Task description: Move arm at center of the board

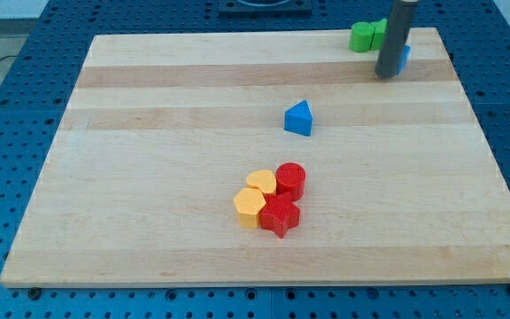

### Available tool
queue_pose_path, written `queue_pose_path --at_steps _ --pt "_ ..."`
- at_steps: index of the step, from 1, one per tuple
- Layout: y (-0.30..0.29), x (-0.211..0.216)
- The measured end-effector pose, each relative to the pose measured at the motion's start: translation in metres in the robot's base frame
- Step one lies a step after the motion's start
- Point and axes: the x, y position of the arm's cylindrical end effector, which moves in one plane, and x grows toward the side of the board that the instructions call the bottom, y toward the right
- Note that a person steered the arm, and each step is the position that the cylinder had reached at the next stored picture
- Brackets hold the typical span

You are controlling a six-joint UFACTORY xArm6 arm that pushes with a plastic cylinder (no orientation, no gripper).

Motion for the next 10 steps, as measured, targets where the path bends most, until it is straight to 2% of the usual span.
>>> queue_pose_path --at_steps 3,4,6,8,9,10 --pt "0.026 -0.019" --pt "0.027 -0.008" --pt "0.017 0.082" --pt "-0.119 0.145" --pt "-0.183 0.149" --pt "-0.183 0.101"
